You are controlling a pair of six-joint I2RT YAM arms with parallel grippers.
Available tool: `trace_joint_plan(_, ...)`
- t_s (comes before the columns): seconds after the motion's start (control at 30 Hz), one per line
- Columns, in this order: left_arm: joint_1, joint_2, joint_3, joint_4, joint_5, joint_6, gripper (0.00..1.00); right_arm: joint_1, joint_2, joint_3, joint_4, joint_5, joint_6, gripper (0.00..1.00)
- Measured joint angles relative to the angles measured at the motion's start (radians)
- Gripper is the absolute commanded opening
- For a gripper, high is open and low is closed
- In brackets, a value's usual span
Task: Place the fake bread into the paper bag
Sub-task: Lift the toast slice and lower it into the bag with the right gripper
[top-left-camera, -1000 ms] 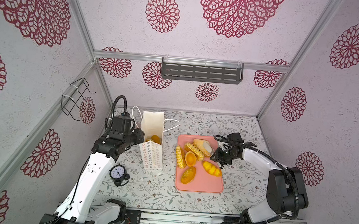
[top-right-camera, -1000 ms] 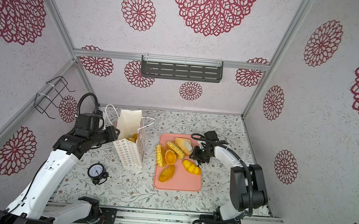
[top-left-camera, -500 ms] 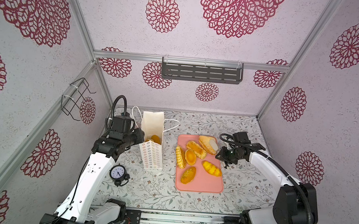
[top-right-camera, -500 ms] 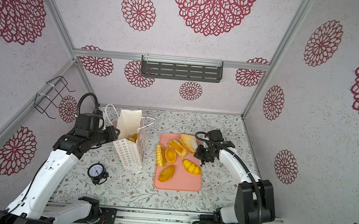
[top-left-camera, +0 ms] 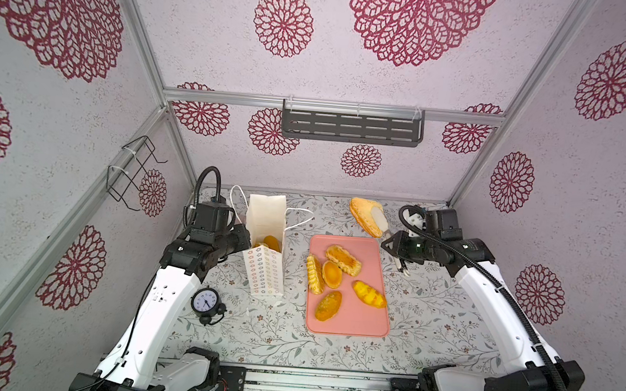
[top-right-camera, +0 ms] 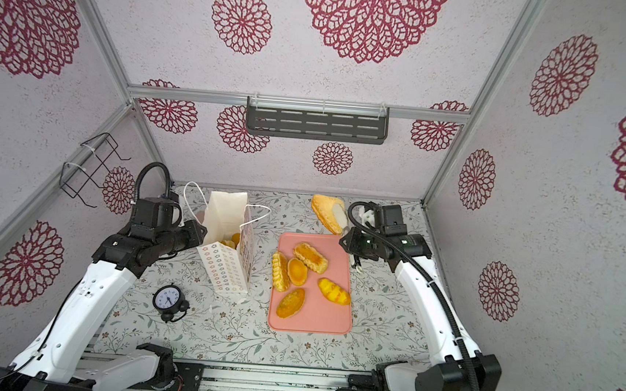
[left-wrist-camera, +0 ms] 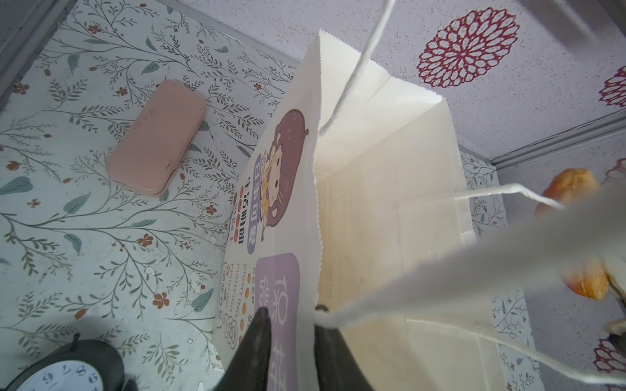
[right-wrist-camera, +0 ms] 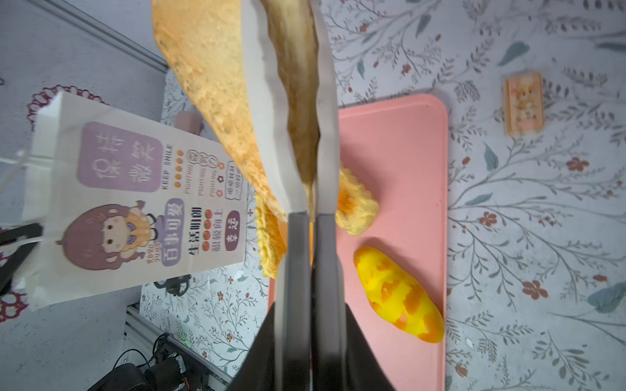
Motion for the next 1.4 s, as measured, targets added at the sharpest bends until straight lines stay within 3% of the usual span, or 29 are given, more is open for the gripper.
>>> trace_joint_plan(0.37,0.0,-0.001,0.0,0.0,0.001,-0.002,0.16,0.343,0.171,0.46,-0.025,0.058,0.016,0.19)
trace_joint_plan(0.8,0.0,-0.006,-0.003,0.008,0.004,-0.014,0.12,0.538,0.565,0.901,-0.137,0.224,0.014,0.19)
trace_joint_plan(1.4,0.0,-0.021,-0.014,0.013,0.004,-0.017,0.08,0.594,0.652,0.941,-0.245,0.337,0.004,0.2)
